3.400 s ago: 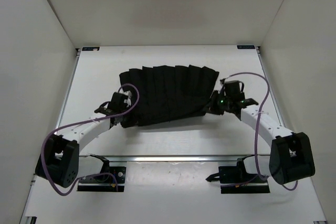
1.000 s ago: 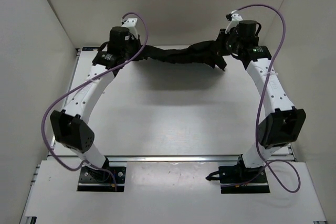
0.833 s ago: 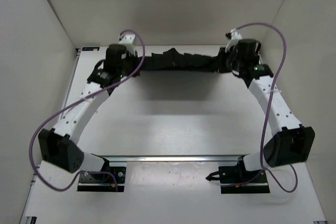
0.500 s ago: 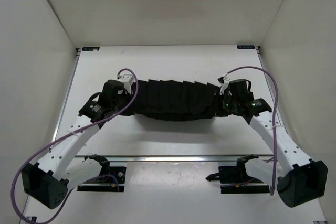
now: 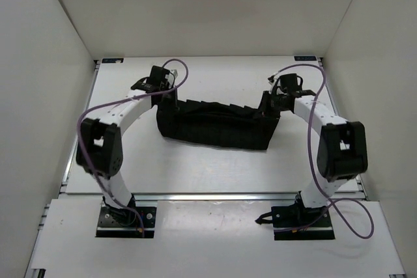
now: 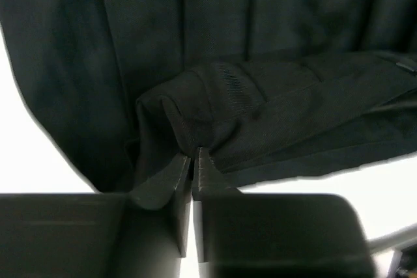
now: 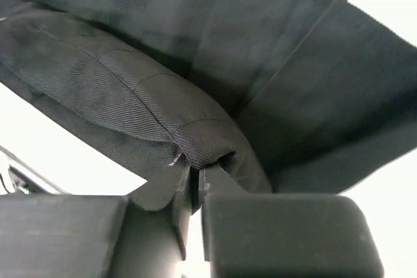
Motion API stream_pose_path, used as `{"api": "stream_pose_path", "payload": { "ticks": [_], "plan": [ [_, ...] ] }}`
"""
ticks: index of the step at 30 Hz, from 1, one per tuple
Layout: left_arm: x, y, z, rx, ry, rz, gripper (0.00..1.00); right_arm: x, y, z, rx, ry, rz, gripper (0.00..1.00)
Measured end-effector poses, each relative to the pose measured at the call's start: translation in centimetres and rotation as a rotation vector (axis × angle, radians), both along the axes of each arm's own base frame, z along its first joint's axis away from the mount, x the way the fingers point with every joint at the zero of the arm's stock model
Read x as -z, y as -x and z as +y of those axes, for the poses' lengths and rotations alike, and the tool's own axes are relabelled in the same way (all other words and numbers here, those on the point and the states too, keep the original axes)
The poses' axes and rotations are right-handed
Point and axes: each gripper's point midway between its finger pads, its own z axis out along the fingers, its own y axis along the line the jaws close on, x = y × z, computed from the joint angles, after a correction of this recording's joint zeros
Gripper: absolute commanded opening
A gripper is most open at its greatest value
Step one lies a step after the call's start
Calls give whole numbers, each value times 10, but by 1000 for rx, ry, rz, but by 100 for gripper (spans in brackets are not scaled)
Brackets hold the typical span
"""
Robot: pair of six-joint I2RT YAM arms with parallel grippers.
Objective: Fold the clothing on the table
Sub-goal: Fold the skirt
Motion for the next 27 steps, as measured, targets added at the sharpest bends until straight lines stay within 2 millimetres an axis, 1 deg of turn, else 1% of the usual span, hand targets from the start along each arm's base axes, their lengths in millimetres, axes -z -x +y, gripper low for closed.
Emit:
{"api": "stream_pose_path", "payload": {
  "ticks": [1,2,3,4,5,6,8,9,10,11,12,13,14,15,16,18,19,20,21,22,23,25,27],
  "plan": [
    [10,-7,0,4,-12,17,47,7,-5,0,4,0,19,23],
    [17,-12,1,3,-21,31,60,13,-10,-1,7,-2,34,42],
    [22,-19,1,-1,-25,39,65,17,-16,-1,11,-5,42,52],
    [24,-26,2,-5,-28,42,69,18,-21,-2,12,-8,41,57],
    [22,-34,4,-10,-32,36,90,15,-28,-2,10,-11,31,67],
    [17,-43,7,-9,-38,18,99,11,-33,-1,10,-16,15,78],
    [2,-59,13,-27,-38,-30,99,-2,-41,0,0,-16,-28,82],
    [-6,-64,15,-34,-36,-54,97,-8,-46,0,-3,-10,-59,77],
    [-15,-67,18,-36,-36,-81,90,-15,-50,0,-4,-7,-88,65],
    [-23,-68,22,-43,-35,-104,85,-20,-50,0,-7,-5,-110,58],
    [-29,-67,24,-47,-31,-122,64,-24,-48,1,-14,-5,-131,43],
    [-35,-64,25,-52,-20,-142,40,-27,-45,2,-16,-9,-148,33],
    [-38,-58,25,-50,-7,-160,32,-30,-41,3,-14,-20,-161,30],
    [-39,-50,23,-43,9,-171,17,-30,-35,5,-17,-29,-166,26],
    [-39,-39,20,-32,28,-178,5,-28,-28,7,-21,-41,-164,22],
    [-32,-19,7,-4,62,-181,0,-17,-17,12,-26,-52,-150,17],
    [-25,-10,-2,15,81,-175,0,-8,-10,14,-29,-55,-132,14],
    [-18,-2,-9,30,96,-162,0,0,-4,17,-33,-56,-110,14],
    [-8,5,-17,44,111,-147,0,9,2,19,-36,-57,-85,16],
    [3,13,-25,57,126,-123,0,18,8,20,-35,-58,-61,14],
    [14,20,-29,63,136,-96,0,24,15,21,-38,-58,-41,14],
    [36,31,-28,50,136,-50,0,35,24,21,-36,-56,-11,13],
    [52,37,-19,21,119,-15,0,43,29,17,-21,-45,9,13]
  ]
}}
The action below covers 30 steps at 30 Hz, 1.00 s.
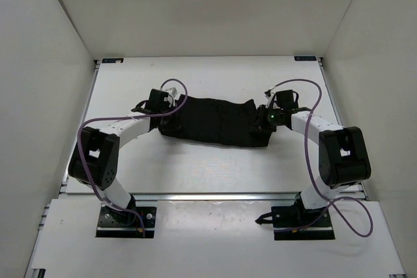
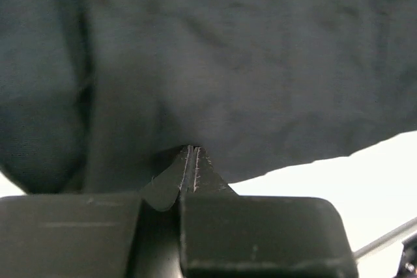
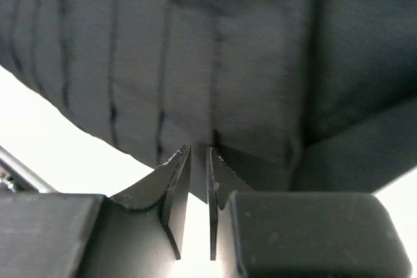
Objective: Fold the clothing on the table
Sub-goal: Fold the skirt
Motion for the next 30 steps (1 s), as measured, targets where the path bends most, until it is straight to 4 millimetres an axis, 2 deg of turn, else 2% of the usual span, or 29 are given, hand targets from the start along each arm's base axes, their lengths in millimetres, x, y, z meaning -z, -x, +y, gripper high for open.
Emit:
{"api": "stream_pose_path", "payload": {
  "ticks": [4,7,9,10,11,14,18,23,26,30],
  "plan": [
    [9,-6,21,-61,-24,10,0,4,-4,-16,48,17,6,12],
    [7,-14,35,-94,-49,1,0,5,-9,-33,95,29,14,19],
    [4,-20,39,-96,-81,-8,0,0,-14,-44,122,48,21,53],
    [1,-23,39,-92,-97,-18,0,-4,-18,-48,135,59,16,58],
    [-3,-26,37,-86,-118,-36,0,-9,-23,-52,144,75,0,69],
    [-16,-35,33,-76,-164,-90,1,-22,-27,-56,156,103,-39,79],
    [-24,-44,41,-109,-213,-117,0,-23,-19,-61,175,130,-38,81],
    [-20,-47,61,-170,-268,-116,0,6,3,-59,162,168,58,82],
    [-11,-45,65,-179,-301,-97,0,21,10,-56,147,184,109,79],
    [13,-39,70,-173,-339,-26,0,30,12,-52,137,189,133,68]
  ]
}}
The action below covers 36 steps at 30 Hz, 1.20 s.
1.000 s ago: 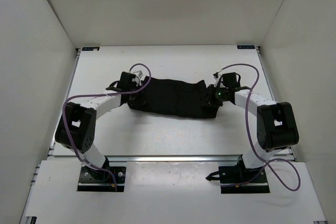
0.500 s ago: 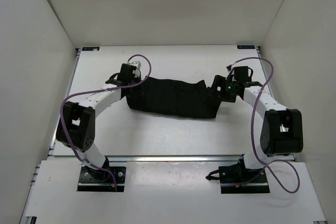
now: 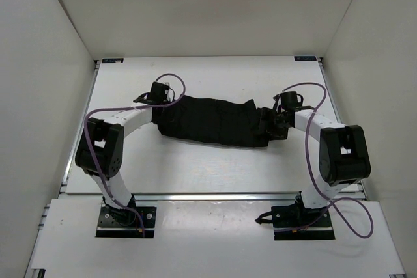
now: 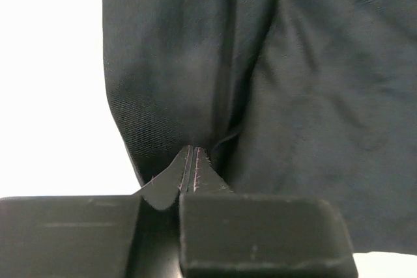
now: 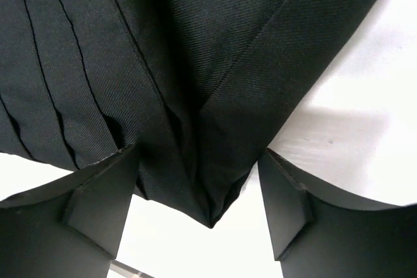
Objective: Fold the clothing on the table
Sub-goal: Fold the skirt
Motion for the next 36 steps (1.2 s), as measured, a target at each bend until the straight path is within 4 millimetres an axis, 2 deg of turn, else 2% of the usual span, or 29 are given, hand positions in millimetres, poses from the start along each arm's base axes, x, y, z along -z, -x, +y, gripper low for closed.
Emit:
{"api": "stream_pose_path", "payload": {
  "ticks": [3,6,9,11,15,20,24,28,30,32,36],
  "plan": [
    [14,5,5,-13,-13,49,0,2,-2,1,-1,-2,-5,55],
    [19,7,11,-30,-19,69,0,4,-4,1,-3,-4,-6,38],
    [21,10,14,-43,-21,86,0,9,-6,2,-6,-13,-1,9],
    [23,11,16,-49,-22,94,0,12,-6,2,-5,-20,11,1],
    [35,16,14,-41,-19,132,0,9,-10,3,-9,-22,5,0],
    [36,15,-2,-2,3,139,0,-8,-25,4,-13,-22,-32,0],
    [35,16,-35,72,39,146,0,-37,-46,7,-29,-24,-94,0],
    [35,31,-81,168,95,165,0,-84,-78,17,-51,-49,-215,0],
    [34,38,-102,210,126,178,0,-105,-88,28,-74,-66,-274,0],
    [34,45,-122,245,163,195,0,-121,-90,47,-120,-85,-319,0],
    [34,46,-148,270,234,230,0,-138,-76,99,-237,-136,-355,0]
  ]
}}
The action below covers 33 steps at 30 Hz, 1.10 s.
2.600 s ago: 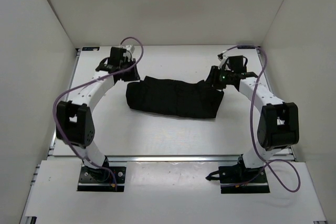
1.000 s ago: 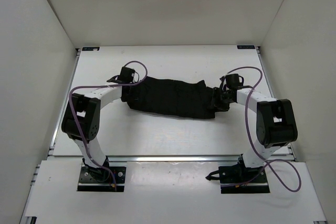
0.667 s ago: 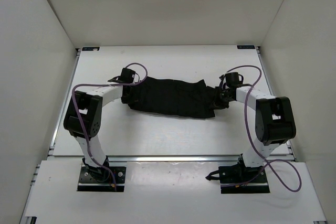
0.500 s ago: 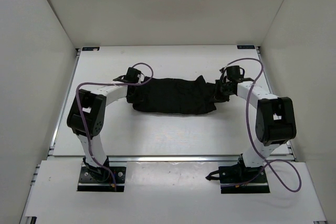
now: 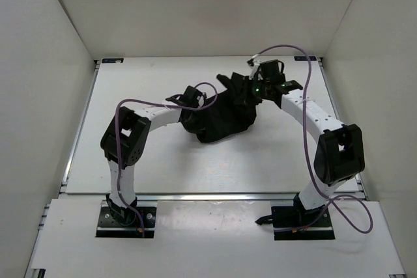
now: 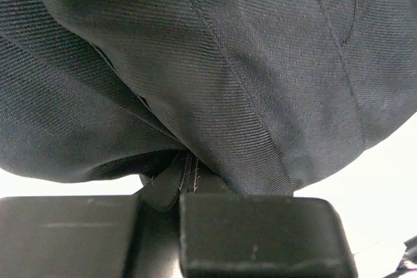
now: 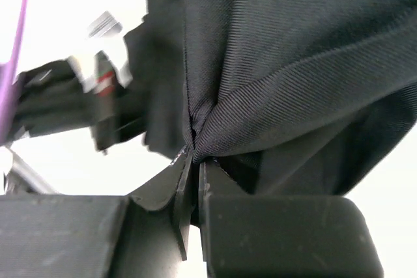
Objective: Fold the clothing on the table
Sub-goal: Fold the skirt
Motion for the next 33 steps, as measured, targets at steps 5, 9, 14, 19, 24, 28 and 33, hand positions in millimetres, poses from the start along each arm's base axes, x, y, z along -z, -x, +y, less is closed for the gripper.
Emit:
{"api": "stream_pose_path", "payload": {
  "ticks": [5,9,14,19,24,28,33],
  "plan": [
    [-1,-10,-10,-28,62,34,0,-2,30,52,-122,-47,23,0],
    [-1,-12,-13,-49,116,70,0,7,51,78,-177,-73,55,0],
    [-2,-13,-5,-91,170,98,0,24,58,99,-210,-92,101,0],
    [-14,-5,39,-177,243,155,0,46,50,110,-221,-77,153,0],
    [-51,-16,86,-250,276,74,0,52,41,120,-234,-84,168,0],
    [-69,-6,93,-242,285,25,0,55,35,134,-257,-94,175,7],
    [-63,2,88,-221,277,43,0,58,43,153,-307,-103,203,50]
  ]
}}
